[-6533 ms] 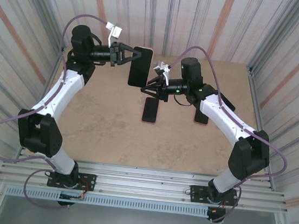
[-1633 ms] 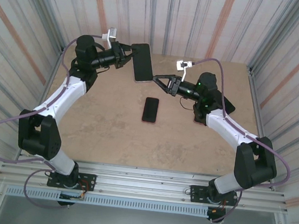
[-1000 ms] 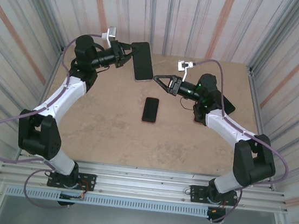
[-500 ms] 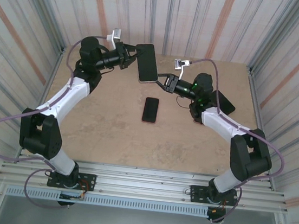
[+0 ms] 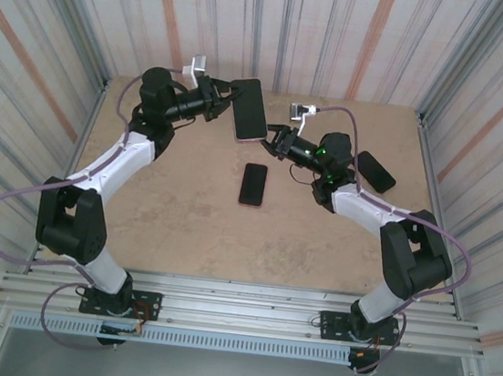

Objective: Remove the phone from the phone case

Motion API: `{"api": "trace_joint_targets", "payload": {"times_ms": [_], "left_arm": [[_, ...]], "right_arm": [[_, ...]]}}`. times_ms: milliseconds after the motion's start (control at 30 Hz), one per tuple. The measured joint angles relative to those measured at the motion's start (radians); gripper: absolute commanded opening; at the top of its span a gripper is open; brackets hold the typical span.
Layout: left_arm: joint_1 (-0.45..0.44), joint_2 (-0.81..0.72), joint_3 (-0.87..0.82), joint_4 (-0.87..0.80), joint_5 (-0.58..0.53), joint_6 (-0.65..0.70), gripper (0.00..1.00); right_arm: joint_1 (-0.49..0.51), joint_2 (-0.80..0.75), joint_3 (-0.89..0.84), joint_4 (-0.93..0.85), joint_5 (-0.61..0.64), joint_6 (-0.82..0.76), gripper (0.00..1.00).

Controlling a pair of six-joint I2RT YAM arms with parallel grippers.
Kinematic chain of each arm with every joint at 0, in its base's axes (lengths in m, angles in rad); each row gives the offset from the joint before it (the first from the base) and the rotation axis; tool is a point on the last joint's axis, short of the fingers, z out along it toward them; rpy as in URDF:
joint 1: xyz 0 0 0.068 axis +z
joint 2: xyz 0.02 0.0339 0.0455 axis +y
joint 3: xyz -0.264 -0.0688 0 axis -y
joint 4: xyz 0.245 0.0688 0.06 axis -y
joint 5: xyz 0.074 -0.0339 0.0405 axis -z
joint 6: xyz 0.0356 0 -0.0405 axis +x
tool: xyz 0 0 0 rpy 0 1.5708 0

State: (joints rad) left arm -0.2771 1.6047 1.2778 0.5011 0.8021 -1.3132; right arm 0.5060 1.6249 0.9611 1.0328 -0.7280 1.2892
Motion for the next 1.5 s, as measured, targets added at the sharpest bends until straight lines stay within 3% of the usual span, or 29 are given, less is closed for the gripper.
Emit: {"api": "trace_joint_targets", "payload": {"times_ms": [200, 300, 433, 733, 1000, 1300, 1500], "left_arm": [[0.0, 0.023, -0.004, 0.008, -0.003, -0.011, 0.43], [0.0, 0.023, -0.004, 0.01, -0.002, -0.003, 0.63], [0.003, 0.021, -0.004, -0.035, -0.011, 0.027, 0.75], [0.006, -0.127, -0.101, -0.261, -0.116, 0.097, 0.77], [-0.101, -0.339, -0.288, -0.312, -0.293, -0.032, 0.74], [-0.195, -0.348, -0.305, -0.286, -0.409, -0.166, 0.61], [-0.221, -0.309, -0.305, -0.226, -0.423, -0.211, 0.59]], "right_arm": [[0.005, 0.0, -0.024, 0.015, 0.005, 0.018, 0.05], [0.008, 0.0, -0.033, 0.018, 0.015, 0.03, 0.05], [0.01, 0.0, -0.045, 0.032, 0.053, 0.04, 0.05], [0.009, 0.005, -0.055, 0.044, 0.204, 0.042, 0.06], [0.021, 0.053, -0.054, 0.042, 0.34, 0.034, 0.06], [0.06, 0.089, -0.05, 0.037, 0.373, 0.008, 0.06], [0.071, 0.111, -0.034, 0.037, 0.377, 0.008, 0.05]]}}
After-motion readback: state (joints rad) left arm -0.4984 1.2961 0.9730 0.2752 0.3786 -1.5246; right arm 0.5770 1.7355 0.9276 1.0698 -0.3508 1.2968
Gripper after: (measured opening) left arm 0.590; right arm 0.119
